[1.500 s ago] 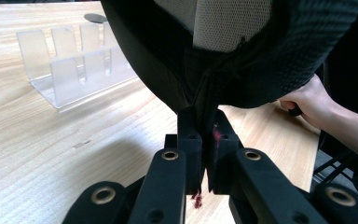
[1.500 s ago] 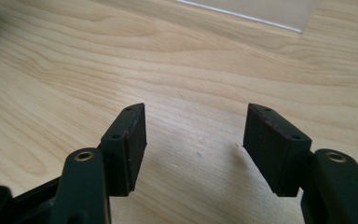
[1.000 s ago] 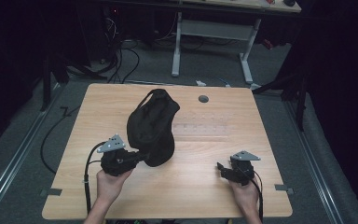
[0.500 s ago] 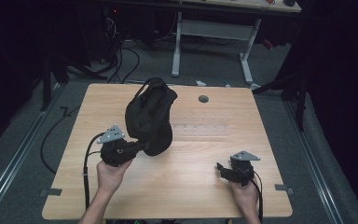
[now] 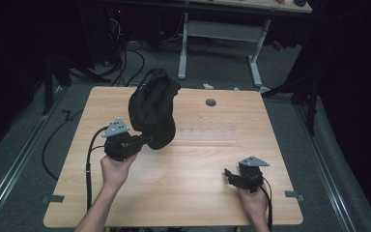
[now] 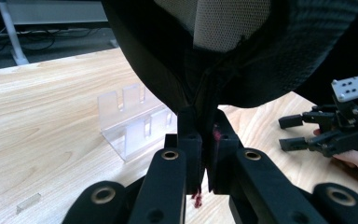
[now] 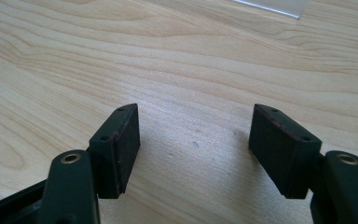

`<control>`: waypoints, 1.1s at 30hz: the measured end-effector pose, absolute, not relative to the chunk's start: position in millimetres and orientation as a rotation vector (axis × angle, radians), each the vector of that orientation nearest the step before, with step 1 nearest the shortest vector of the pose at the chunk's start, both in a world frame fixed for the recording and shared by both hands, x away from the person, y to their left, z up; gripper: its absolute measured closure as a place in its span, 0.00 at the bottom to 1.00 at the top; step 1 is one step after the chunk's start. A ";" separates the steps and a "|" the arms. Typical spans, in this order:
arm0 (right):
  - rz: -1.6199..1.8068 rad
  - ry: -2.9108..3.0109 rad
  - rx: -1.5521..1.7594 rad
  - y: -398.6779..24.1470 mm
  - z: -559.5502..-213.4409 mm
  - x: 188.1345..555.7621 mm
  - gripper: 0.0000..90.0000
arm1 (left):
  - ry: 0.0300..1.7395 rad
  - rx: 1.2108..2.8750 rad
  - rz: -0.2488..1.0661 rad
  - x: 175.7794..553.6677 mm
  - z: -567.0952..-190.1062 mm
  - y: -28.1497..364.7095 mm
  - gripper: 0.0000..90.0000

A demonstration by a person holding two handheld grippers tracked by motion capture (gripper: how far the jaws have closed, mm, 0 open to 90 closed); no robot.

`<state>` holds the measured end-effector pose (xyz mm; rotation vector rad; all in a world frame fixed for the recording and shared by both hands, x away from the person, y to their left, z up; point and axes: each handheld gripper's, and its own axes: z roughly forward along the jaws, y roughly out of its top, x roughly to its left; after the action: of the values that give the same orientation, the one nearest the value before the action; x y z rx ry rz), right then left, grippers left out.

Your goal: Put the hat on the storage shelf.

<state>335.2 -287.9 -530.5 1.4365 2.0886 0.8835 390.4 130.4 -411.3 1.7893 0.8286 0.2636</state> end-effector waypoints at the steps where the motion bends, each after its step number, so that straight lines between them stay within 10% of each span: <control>1: 0.883 2.090 1.431 -288.3 -530.6 335.5 0.38 | 0.832 1.788 0.265 391.5 -411.5 130.1 0.95; 33: 0.881 2.088 1.429 -288.3 -530.7 335.4 0.38 | 0.910 1.825 0.366 426.6 -422.8 108.8 0.95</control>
<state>335.4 -288.3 -530.7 1.4293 2.0883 0.8810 426.6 108.8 -422.8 1.8246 0.9098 0.3660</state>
